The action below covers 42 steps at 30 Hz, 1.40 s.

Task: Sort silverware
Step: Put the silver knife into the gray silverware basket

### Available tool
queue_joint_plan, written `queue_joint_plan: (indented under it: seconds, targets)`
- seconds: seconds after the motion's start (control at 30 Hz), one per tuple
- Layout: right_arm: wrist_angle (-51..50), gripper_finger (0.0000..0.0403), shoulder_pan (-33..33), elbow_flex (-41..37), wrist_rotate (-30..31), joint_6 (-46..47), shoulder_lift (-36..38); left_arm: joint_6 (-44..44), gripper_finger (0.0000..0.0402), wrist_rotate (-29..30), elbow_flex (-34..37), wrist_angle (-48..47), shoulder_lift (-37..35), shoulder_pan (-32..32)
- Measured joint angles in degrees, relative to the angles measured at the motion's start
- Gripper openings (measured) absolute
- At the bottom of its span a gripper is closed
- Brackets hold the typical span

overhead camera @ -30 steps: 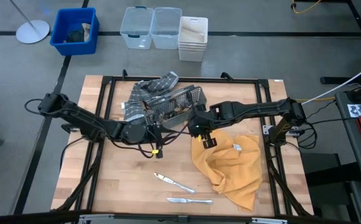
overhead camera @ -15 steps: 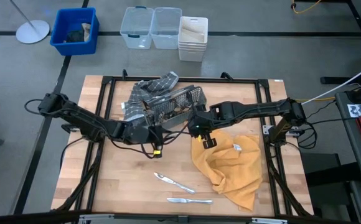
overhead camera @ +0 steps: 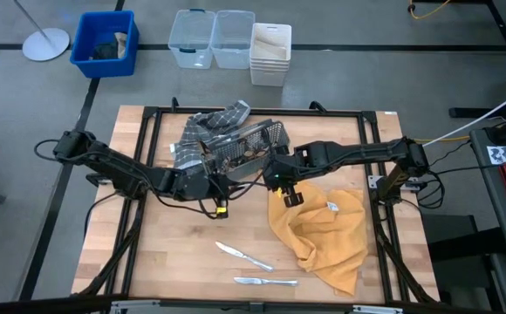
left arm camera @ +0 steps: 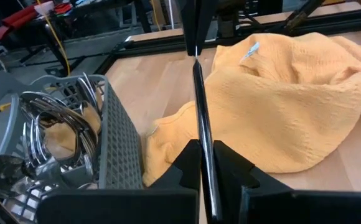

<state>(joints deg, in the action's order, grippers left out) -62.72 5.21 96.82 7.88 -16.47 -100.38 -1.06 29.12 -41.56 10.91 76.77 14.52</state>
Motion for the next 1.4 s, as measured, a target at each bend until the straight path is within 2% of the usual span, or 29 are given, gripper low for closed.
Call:
queue_joint_plan:
  seconds: [0.27, 0.63, 0.87, 1.13, 1.27, 1.4]
  targets:
    - [0.47, 0.0013, 0.02, -0.07, 0.88, 1.78, 0.00, 1.43, 0.0008, 0.08, 0.00, 0.01, 0.00, 0.00]
    - [2.90, 0.0106, 0.07, -0.07, 2.48, 9.38, 0.02, 4.12, 0.0007, 1.81, 0.02, -0.08, -0.07, 0.11]
    - [-1.27, 0.0102, 0.07, -0.07, 2.47, 10.20, 4.01, 7.09, 0.0007, 2.88, 0.01, -2.18, -1.10, 0.11]
    - [-3.71, 0.0099, 0.02, -0.20, 3.21, 10.26, 12.19, 8.55, 0.0007, 6.11, 0.02, -5.63, -8.24, 2.63]
    - [-2.81, 0.0099, 0.02, -4.89, 4.17, 11.38, 17.66, 10.43, 0.0007, 9.73, 0.02, -13.07, -13.80, 5.37]
    - [4.68, 0.0099, 0.02, -16.14, 4.17, 14.33, 24.36, 20.69, 0.0007, 14.45, 0.02, -25.26, -19.82, 9.18]
